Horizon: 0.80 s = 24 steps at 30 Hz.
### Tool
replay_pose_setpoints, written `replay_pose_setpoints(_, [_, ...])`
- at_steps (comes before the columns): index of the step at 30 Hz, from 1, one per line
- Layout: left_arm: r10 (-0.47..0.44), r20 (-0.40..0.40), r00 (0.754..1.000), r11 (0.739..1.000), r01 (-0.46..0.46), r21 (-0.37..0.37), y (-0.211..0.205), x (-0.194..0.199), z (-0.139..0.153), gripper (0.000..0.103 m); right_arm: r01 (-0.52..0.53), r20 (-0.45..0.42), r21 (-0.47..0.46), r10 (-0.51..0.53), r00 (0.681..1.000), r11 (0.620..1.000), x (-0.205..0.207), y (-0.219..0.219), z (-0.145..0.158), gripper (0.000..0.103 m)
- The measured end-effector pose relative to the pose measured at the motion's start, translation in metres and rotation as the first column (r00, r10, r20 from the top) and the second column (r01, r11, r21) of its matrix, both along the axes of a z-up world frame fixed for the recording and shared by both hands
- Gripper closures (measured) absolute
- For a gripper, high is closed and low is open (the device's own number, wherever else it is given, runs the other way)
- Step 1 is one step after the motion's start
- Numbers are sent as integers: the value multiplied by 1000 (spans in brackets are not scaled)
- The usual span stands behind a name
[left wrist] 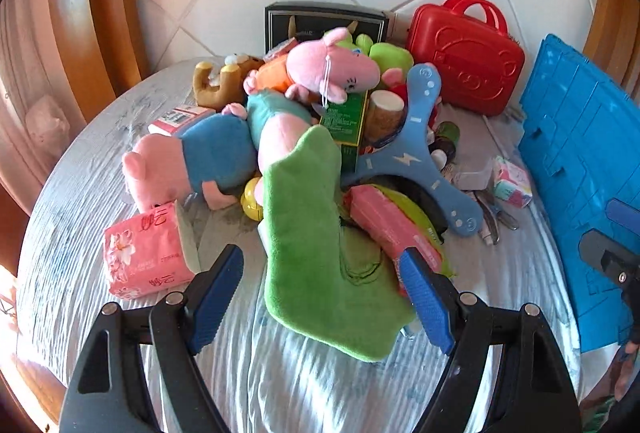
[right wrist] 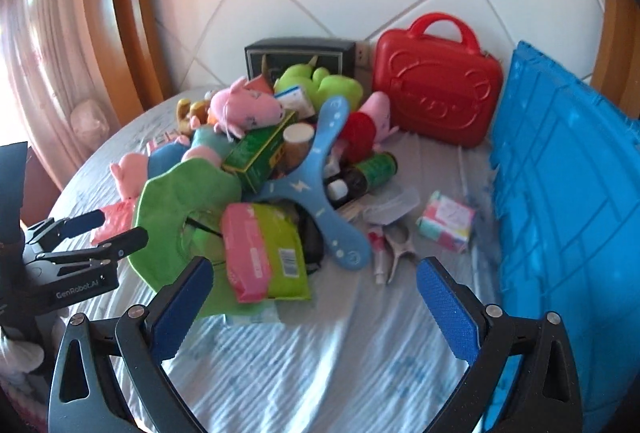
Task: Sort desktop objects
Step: 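Withdraw both grippers from the crate back toward the pile, then grasp the green plush with the left gripper while the right grasps the pink wipes packet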
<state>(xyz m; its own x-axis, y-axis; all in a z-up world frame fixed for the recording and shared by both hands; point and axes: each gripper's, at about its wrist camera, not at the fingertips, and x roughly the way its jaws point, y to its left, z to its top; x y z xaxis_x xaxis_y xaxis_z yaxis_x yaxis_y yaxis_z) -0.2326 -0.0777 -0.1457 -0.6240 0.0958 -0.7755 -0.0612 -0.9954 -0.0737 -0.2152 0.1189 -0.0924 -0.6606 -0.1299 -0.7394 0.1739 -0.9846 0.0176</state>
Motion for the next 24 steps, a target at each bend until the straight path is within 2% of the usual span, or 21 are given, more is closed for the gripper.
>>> replay_pose_setpoints(2, [-30,41,999,1000,30,8,5,-16,-20,23,-2,43,3,1,999,1000,-14,-9,-19,0])
replay_pose_setpoints(5, [-49,73,996,998,52,-32,14,-32,-45,23,4,103,2,-4,995,1000,-34,-21,-43,0])
replay_pose_setpoints(8, [-65,118,991,997,68,-23,14,-42,-66,30,4,166,-4,-3,986,1000,-55,-30,-69,0])
replay_pose_setpoints(11, [-75,168,983,997,75,9,7,-48,-83,50,-3,231,-18,7,973,1000,-74,-39,-94,0])
replay_pose_setpoints(12, [-77,180,981,997,74,23,4,-49,-87,53,-8,251,-24,14,968,1000,-79,-42,-101,0])
replay_pose_setpoints(14, [-81,168,982,997,77,30,0,-50,-90,54,-24,273,-23,29,962,999,-87,-50,-112,0])
replay_pose_setpoints(18, [-82,157,984,996,84,-7,2,-53,-92,57,-40,298,-35,49,953,999,-98,-64,-128,0])
replay_pose_setpoints(24, [-96,152,984,994,103,-45,8,-60,-93,57,9,336,-76,17,942,997,-114,-58,-145,0])
